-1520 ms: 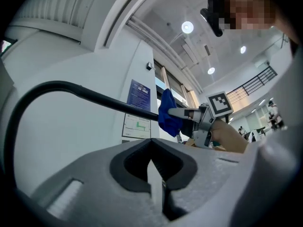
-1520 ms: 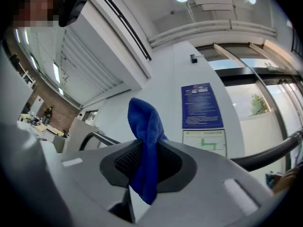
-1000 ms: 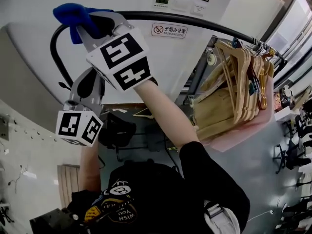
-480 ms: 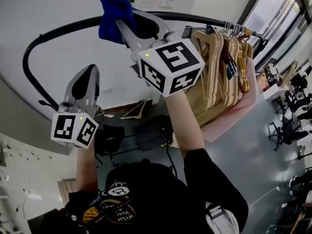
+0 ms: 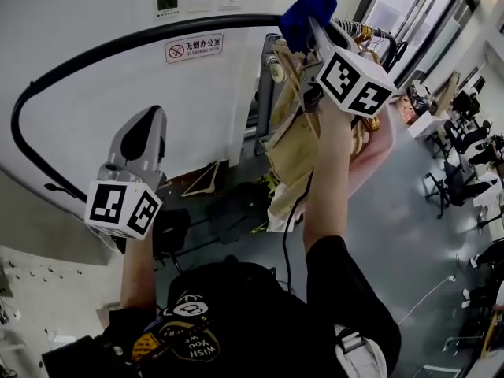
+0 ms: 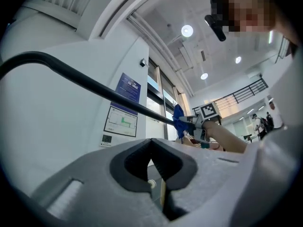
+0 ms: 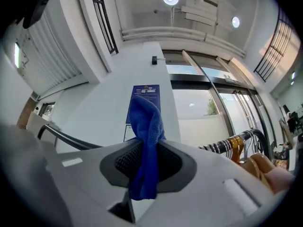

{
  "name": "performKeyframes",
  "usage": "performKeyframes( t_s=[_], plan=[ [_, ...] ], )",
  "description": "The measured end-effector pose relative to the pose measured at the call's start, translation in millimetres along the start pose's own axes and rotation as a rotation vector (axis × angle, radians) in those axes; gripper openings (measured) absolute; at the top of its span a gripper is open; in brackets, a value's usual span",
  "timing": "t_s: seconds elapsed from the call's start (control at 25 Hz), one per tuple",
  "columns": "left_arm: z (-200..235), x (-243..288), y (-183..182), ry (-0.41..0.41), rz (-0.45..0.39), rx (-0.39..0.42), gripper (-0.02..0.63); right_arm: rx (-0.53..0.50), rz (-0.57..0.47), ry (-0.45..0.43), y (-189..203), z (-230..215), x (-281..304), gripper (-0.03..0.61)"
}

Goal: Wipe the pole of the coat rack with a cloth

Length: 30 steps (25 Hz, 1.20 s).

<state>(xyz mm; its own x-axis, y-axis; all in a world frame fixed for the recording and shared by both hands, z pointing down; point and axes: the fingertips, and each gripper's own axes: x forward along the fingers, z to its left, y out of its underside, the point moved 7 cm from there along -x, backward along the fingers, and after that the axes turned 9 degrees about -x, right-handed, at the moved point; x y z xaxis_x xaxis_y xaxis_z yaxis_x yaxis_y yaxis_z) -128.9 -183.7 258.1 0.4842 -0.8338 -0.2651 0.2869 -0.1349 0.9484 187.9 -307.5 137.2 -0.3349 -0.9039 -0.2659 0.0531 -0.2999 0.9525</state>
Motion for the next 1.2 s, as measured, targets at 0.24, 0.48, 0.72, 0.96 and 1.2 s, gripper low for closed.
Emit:
performKeyframes(
  t_s=[0.24, 0.48, 0.72, 0.96, 1.2],
  plan=[
    [13.2, -7.9, -3.6, -0.05, -0.012, 0.004, 0.0, -0.063, -0.003, -0.073, -0.1, 42.6, 5.6, 0.075],
    [31.2, -38.8, -14.7, -0.132, -0.042, 0.02, 0.0, -0.105, -0.083, -0.327, -12.5, 162.4, 16.0, 0.075],
    [46.5, -76.6, -26.6, -0.228, -0.065, 0.036, 0.0, -0.132, -0.14, -0.56, -26.6, 288.5, 24.9, 0.075],
    [63.1, -104.6, -38.6, -0.311, -0.082, 0.057, 0.0, -0.147, -0.143, -0.741, -31.0, 391.5, 32.8, 0.075],
    [66.8, -109.4, -37.6, -0.323, -0.075, 0.052, 0.0, -0.113, -0.157, -0.745, -23.9, 388.1, 31.1, 0.075]
  ],
)
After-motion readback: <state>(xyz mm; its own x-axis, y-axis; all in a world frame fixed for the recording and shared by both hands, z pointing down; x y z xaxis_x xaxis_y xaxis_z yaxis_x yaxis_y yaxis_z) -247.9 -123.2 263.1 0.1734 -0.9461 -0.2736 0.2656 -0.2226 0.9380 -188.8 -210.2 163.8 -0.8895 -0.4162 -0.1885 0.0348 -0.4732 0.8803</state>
